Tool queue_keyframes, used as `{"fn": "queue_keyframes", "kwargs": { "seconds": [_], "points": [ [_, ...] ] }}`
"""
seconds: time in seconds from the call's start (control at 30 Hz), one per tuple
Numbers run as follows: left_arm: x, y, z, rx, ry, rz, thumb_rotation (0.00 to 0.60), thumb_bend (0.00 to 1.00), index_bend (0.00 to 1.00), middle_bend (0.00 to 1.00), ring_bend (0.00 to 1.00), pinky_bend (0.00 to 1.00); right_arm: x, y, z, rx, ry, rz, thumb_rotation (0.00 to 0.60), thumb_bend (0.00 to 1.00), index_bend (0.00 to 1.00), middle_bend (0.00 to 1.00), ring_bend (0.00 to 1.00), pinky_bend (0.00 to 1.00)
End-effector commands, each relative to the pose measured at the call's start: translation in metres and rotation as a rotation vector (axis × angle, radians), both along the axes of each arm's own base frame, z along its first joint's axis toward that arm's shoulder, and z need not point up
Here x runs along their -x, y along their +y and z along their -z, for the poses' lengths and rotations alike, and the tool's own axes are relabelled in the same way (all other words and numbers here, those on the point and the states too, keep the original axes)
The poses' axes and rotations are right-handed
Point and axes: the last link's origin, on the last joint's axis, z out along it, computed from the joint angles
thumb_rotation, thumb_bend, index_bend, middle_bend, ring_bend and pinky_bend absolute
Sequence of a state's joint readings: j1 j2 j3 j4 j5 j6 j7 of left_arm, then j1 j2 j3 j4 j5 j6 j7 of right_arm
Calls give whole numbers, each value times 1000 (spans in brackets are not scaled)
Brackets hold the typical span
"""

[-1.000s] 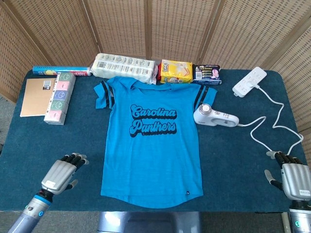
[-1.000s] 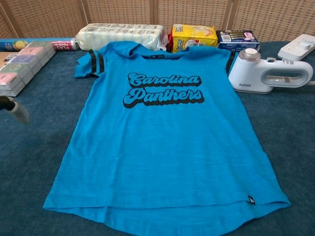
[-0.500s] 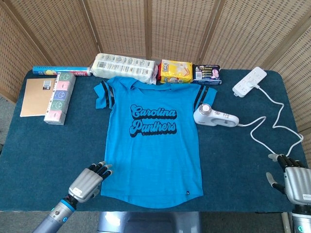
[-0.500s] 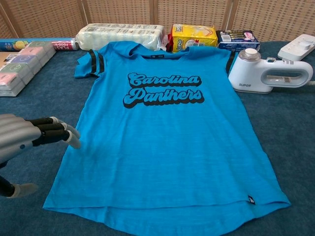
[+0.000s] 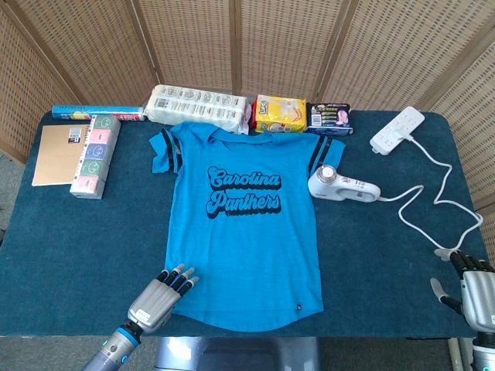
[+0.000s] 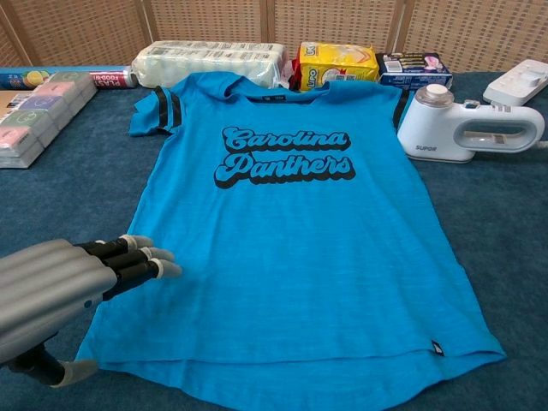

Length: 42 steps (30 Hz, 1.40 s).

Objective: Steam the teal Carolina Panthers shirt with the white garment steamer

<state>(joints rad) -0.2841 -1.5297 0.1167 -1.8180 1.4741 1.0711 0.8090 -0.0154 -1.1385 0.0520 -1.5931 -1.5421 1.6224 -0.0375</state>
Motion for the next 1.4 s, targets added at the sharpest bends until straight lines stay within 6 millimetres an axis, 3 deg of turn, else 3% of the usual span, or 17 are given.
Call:
{"fn": "queue_keyframes", "kwargs": {
  "seconds": [0.03,0.97,1.23,1.4],
  "points": [
    [1,-2,4,11,11,-4,569,224,84,86,28,205,1,1,-1,1,-1,1,600,326,322,403,444,454],
    [-3,11,17,-21,11,-33,570,226,84,87,28,207,9,7,-4,16,-8,29,600,326,322,403,445,462],
    [-5,17,19,-53,-29,-50,569,290,84,87,32,232,10,8,-4,18,-9,34,600,326,322,403,446,463],
    [-4,24,21,-75,-33,-56,569,331,101,112,108,269,10,7,-4,19,-9,33,600,326,322,403,446,467]
  ]
}}
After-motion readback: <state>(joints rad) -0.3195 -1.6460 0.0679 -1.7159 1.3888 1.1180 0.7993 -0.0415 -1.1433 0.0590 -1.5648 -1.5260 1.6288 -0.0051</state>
